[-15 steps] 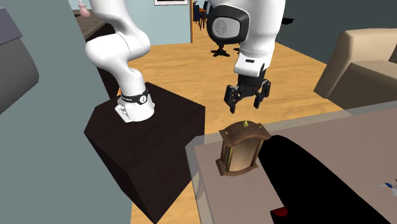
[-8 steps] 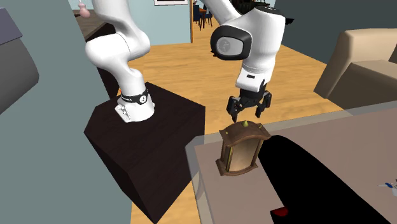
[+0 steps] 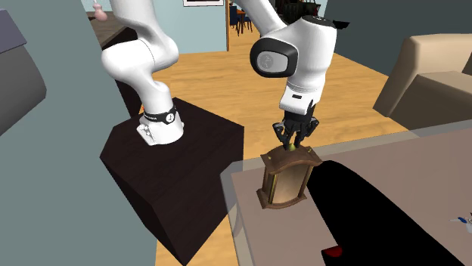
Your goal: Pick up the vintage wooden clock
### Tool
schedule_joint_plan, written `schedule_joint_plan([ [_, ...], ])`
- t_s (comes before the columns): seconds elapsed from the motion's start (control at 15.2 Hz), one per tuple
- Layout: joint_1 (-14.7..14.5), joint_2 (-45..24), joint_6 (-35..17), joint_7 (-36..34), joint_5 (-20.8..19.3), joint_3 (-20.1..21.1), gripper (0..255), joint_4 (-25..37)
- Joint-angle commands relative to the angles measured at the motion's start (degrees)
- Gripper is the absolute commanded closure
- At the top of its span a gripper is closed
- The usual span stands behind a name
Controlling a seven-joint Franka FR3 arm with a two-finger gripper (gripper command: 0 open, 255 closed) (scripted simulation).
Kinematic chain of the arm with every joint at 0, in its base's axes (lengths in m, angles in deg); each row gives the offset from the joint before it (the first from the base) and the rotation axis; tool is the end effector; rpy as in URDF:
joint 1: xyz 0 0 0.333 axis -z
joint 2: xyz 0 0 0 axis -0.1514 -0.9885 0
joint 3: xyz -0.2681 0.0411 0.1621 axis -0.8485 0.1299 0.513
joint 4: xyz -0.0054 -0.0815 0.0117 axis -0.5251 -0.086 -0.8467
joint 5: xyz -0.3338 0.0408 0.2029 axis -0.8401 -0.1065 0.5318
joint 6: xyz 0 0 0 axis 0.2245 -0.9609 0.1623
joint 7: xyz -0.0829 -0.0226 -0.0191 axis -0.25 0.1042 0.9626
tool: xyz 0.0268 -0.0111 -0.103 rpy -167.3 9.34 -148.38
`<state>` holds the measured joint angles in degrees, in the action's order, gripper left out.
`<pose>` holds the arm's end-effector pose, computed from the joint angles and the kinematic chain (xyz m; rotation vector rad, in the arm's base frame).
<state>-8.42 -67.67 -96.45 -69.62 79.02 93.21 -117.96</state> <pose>0.5156 0.1137 0.2879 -2.9225 1.0695 -0.0105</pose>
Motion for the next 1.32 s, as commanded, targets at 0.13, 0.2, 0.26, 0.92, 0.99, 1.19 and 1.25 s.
schedule_joint_plan([
  [0.13, 0.00, -0.03, -0.02, -0.01, 0.00, 0.00, 255, -0.03],
  [0.2, -0.01, -0.04, -0.02, -0.01, 0.00, 0.00, 255, -0.02],
  [0.26, 0.00, 0.02, 0.06, 0.01, 0.02, 0.00, 255, -0.01],
  [0.92, 0.27, 5.50, 7.50, 1.14, 1.78, 0.30, 255, 2.09],
  [0.99, 0.29, 5.98, 8.25, 1.23, 1.92, 0.31, 255, 2.37],
  [1.19, 0.32, 7.37, 10.52, 1.47, 2.30, 0.31, 255, 3.28],
  [1.25, 0.34, 7.81, 11.28, 1.55, 2.42, 0.31, 255, 3.61],
])
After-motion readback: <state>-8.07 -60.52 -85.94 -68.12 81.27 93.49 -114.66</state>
